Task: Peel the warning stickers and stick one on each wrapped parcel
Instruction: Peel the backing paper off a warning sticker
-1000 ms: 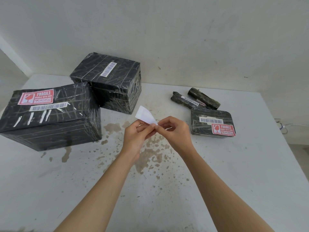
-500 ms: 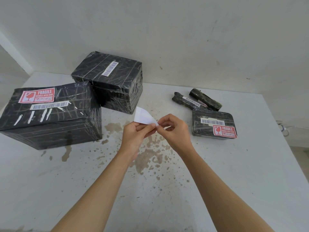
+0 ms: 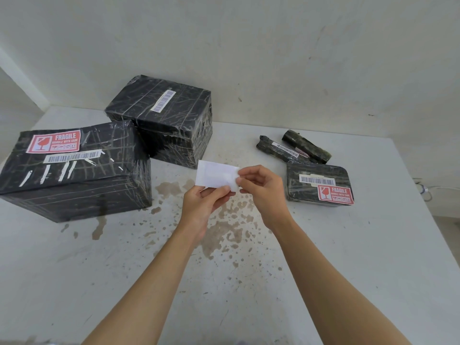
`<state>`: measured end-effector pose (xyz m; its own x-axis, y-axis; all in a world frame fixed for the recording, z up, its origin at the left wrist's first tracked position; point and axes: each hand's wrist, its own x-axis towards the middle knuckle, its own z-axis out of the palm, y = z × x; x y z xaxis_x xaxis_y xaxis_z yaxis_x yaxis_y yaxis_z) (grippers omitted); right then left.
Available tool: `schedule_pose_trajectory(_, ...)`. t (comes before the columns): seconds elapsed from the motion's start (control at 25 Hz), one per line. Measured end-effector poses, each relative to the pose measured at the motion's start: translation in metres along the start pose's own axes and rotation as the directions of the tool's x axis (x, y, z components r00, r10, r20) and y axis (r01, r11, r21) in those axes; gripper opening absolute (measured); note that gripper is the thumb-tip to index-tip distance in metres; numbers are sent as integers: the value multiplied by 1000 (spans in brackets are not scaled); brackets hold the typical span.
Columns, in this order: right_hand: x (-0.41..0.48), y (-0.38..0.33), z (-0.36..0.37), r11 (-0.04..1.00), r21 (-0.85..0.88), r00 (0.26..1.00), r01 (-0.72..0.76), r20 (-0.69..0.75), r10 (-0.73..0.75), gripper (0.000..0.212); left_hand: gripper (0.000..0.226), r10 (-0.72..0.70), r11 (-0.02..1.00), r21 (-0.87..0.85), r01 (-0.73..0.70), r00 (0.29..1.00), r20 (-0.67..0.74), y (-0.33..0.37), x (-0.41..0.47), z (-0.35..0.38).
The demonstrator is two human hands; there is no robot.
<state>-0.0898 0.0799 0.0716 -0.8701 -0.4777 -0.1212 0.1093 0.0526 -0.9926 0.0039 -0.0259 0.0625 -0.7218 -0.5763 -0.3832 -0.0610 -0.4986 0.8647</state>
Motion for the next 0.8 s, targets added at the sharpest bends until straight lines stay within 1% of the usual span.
schedule_pose_trajectory(0.08, 2, -1, -2, 1000, -26, 1000, 6, -28, -7, 13, 54, 4, 1000, 15, -3, 999, -34, -1, 1, -5)
schedule_pose_trajectory(0.12, 3, 0, -3, 996, -84, 999, 22, -31, -25, 15, 61, 44, 995, 94, -37, 996, -73, 1, 2, -9)
schedule_pose_trajectory(0.16, 4, 1, -4, 985, -169, 999, 45, -17, -48, 16, 62, 127, 967, 236, -101, 987, -98, 3, 4, -12)
schedule_pose_trajectory(0.2, 5, 1, -5, 965, -252, 997, 72, 17, -70, 16, 58, 244, 890, 412, -192, 967, -75, 4, 6, -15)
schedule_pose_trajectory(0.24, 5, 0, -5, 945, -311, 994, 102, 55, -89, 16, 51, 363, 764, 571, -299, 932, 2, 5, 9, -17)
schedule_pose_trajectory(0.28, 5, 0, -4, 932, -339, 991, 129, 84, -106, 16, 41, 451, 622, 679, -390, 888, 96, 6, 13, -18)
schedule_pose_trajectory(0.32, 5, -1, -3, 926, -347, 988, 148, 97, -122, 16, 31, 499, 498, 747, -440, 850, 168, 8, 16, -17)
schedule_pose_trajectory(0.36, 5, -2, -2, 924, -347, 986, 160, 98, -134, 16, 22, 525, 405, 790, -460, 825, 211, 8, 19, -15)
schedule_pose_trajectory(0.4, 5, -3, -2, 923, -346, 985, 168, 95, -144, 16, 16, 536, 342, 818, -463, 811, 234, 10, 20, -12)
schedule_pose_trajectory(0.44, 5, -3, -2, 921, -346, 984, 177, 95, -154, 16, 12, 530, 310, 834, -456, 811, 247, 12, 20, -9)
schedule_pose_trajectory(0.48, 5, -4, -1, 920, -346, 982, 186, 95, -163, 16, 9, 514, 303, 839, -451, 819, 255, 13, 19, -6)
schedule_pose_trajectory(0.52, 5, -4, -2, 919, -343, 981, 193, 95, -171, 16, 7, 489, 327, 833, -446, 834, 255, 15, 18, -4)
schedule_pose_trajectory(0.6, 6, -4, -3, 924, -326, 979, 201, 94, -180, 16, 3, 420, 466, 776, -424, 878, 228, 19, 16, -2)
schedule_pose_trajectory(0.68, 6, -6, -4, 925, -319, 978, 205, 92, -186, 16, 5, 358, 593, 699, -400, 908, 217, 22, 15, 0)
schedule_pose_trajectory(0.72, 6, -6, -4, 924, -323, 978, 207, 91, -187, 15, 7, 336, 625, 674, -393, 915, 222, 23, 14, 0)
schedule_pose_trajectory(0.8, 4, -6, -3, 920, -332, 978, 208, 99, -185, 12, 9, 319, 647, 659, -384, 921, 224, 25, 11, 1)
